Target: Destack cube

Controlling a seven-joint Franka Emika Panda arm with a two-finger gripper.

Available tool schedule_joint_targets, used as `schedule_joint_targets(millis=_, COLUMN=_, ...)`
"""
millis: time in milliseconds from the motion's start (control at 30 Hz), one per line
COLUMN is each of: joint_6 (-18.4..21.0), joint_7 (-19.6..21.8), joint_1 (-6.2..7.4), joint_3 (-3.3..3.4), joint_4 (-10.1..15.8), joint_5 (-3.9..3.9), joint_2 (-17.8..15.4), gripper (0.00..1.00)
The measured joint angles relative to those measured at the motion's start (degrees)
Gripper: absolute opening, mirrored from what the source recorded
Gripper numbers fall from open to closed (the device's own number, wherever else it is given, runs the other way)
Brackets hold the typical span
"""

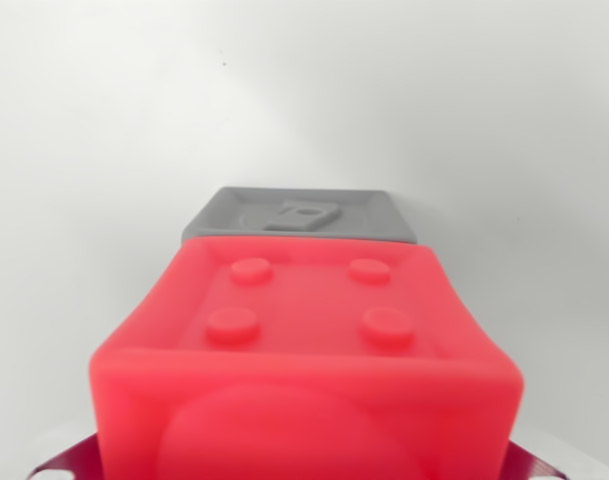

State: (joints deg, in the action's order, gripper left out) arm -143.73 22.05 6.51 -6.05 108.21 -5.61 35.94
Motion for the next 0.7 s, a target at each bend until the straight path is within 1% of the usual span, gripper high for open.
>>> schedule_joint_targets(millis=367, joint_6=1.4, joint_7=0.0, joint_1=-0.01, joint_3=-0.06, joint_4=0.2, joint_5=0.02, joint_2=-1.8, gripper=0.00)
schedule_joint_targets(millis=700, joint_6=3.7, joint_7=-0.2, joint_1=-0.11, joint_3=-0.24, joint_4=0.5, joint_5=0.21, joint_2=-4.4, gripper=0.00)
